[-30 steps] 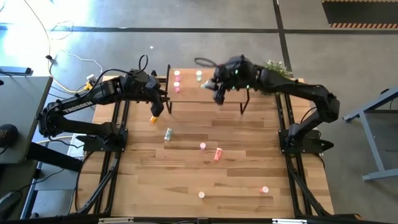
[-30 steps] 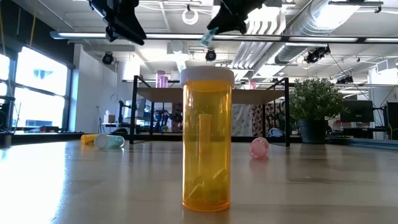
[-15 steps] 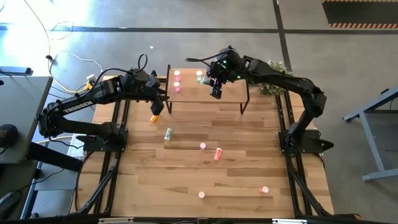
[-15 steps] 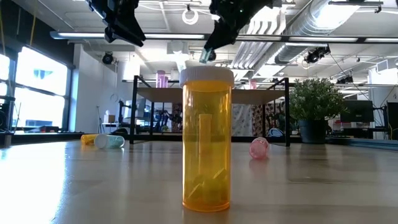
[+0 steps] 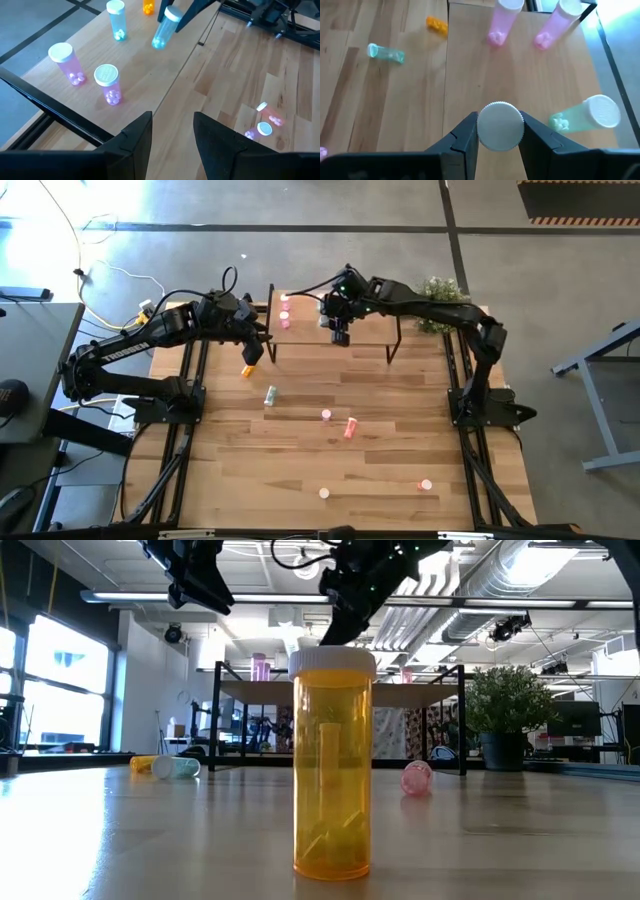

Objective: Pick and place medicine bottles onto shelf by color
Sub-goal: Put the right blue pill bottle on the shelf aligned with the blue pill bottle

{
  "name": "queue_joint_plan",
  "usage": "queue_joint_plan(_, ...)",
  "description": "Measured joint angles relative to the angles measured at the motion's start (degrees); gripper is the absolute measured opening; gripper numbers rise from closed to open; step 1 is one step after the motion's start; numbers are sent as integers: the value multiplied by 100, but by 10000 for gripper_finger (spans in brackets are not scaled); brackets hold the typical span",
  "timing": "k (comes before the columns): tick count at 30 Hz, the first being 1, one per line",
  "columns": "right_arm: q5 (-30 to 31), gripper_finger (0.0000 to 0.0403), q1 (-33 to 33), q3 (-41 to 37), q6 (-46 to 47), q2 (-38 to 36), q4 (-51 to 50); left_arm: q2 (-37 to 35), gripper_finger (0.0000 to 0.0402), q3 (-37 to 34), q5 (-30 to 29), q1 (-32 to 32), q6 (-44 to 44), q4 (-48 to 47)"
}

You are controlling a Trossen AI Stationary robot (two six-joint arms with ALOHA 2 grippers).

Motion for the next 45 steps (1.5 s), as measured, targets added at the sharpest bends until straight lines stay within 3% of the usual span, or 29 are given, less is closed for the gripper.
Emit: queue_joint_plan(45, 63, 104, -26, 4, -235, 220, 43, 0, 133, 0, 0, -2, -136, 0)
